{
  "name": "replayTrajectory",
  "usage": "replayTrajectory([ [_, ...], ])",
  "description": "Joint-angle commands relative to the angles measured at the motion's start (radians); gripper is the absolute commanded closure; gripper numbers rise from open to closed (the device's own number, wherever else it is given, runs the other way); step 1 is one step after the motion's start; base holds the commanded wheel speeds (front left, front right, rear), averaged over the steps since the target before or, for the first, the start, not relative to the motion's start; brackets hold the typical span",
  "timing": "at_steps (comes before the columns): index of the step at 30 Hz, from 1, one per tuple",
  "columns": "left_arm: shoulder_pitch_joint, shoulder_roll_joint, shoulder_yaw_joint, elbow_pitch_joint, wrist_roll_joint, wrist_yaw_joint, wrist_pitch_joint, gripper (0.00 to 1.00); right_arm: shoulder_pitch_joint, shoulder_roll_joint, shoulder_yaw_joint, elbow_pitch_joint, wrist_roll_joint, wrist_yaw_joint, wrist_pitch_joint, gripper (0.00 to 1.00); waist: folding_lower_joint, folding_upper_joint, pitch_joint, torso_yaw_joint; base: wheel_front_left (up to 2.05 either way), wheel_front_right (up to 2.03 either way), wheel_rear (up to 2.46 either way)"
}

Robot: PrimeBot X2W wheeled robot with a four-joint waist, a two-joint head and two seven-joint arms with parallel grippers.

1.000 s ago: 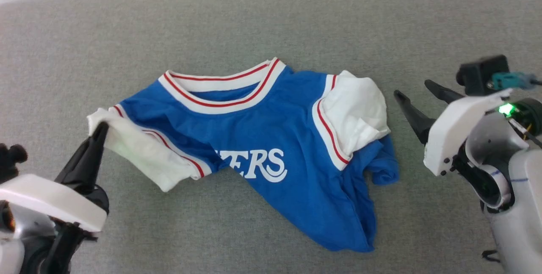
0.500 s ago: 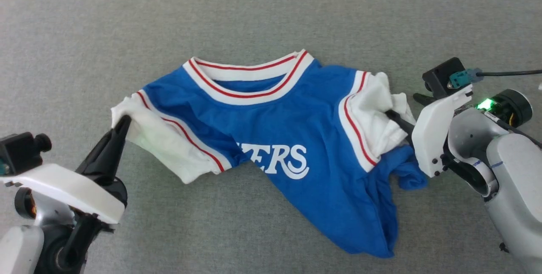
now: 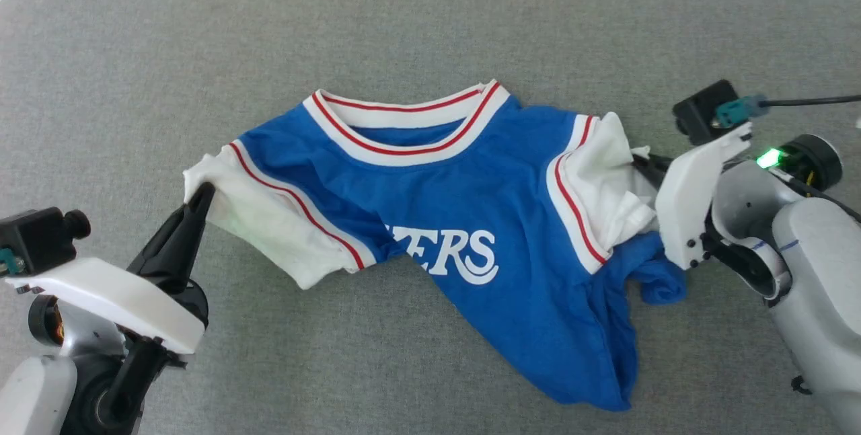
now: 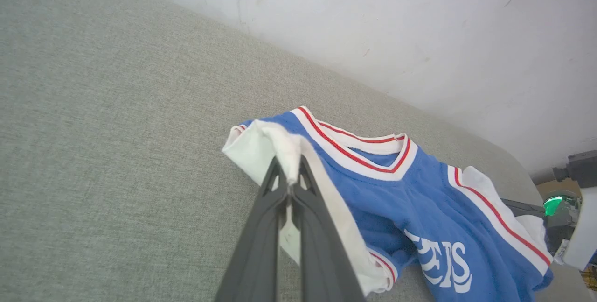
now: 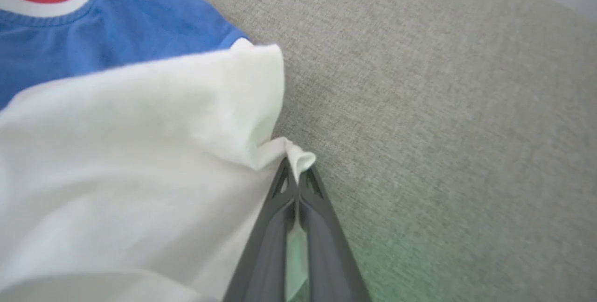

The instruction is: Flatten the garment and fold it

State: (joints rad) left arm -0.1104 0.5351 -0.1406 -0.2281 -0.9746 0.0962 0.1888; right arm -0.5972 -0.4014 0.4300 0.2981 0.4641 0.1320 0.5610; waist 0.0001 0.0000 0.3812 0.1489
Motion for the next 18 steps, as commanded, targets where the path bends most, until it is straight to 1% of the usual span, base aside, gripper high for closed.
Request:
replayTrajectory([
  [1,-0.004,-0.003,0.001,-0.005,0.018,0.006,-0.011,1.0,0.02,0.004,-0.032,0.016,-0.011,-0.001,-0.03,1.0,-0.0001,0.0,-0.02,-0.008,0.0,0.0,0.0],
  [4,-0.029,-0.01,0.01,-0.012,0.052,0.017,-0.053,1.0,0.018,0.027,-0.113,0.003,-0.037,-0.001,-0.11,1.0,-0.0001,0.0,-0.045,-0.016,0.0,0.0,0.0],
  [5,-0.029,-0.01,0.01,-0.012,0.052,0.017,-0.053,1.0,0.018,0.027,-0.113,0.003,-0.037,-0.001,-0.11,1.0,-0.0001,0.0,-0.045,-0.016,0.0,0.0,0.0],
  [8,-0.081,-0.029,0.018,-0.016,0.096,0.034,-0.109,1.0,0.008,0.055,-0.206,-0.024,-0.055,-0.001,-0.18,1.0,-0.0001,0.0,-0.078,-0.03,0.0,0.0,0.0],
  [10,-0.123,-0.038,0.012,-0.016,0.12,0.04,-0.129,1.0,-0.007,0.069,-0.25,-0.052,-0.067,-0.001,-0.208,1.0,-0.0001,0.0,-0.102,-0.042,0.0,0.0,0.0],
  [12,-0.175,-0.037,0.0,-0.01,0.149,0.046,-0.133,1.0,-0.027,0.075,-0.284,-0.085,-0.084,-0.001,-0.221,1.0,-0.0001,0.0,-0.128,-0.056,0.0,0.0,0.0],
  [15,-0.274,-0.021,-0.031,0.009,0.209,0.057,-0.115,1.0,-0.073,0.081,-0.312,-0.135,-0.101,-0.001,-0.217,1.0,-0.0001,0.0,-0.167,-0.08,0.0,0.0,0.0],
  [18,-0.401,-0.008,-0.08,0.038,0.258,0.049,-0.068,1.0,-0.14,0.078,-0.315,-0.165,-0.117,-0.001,-0.193,1.0,-0.0001,0.0,-0.206,-0.104,0.0,0.0,0.0],
])
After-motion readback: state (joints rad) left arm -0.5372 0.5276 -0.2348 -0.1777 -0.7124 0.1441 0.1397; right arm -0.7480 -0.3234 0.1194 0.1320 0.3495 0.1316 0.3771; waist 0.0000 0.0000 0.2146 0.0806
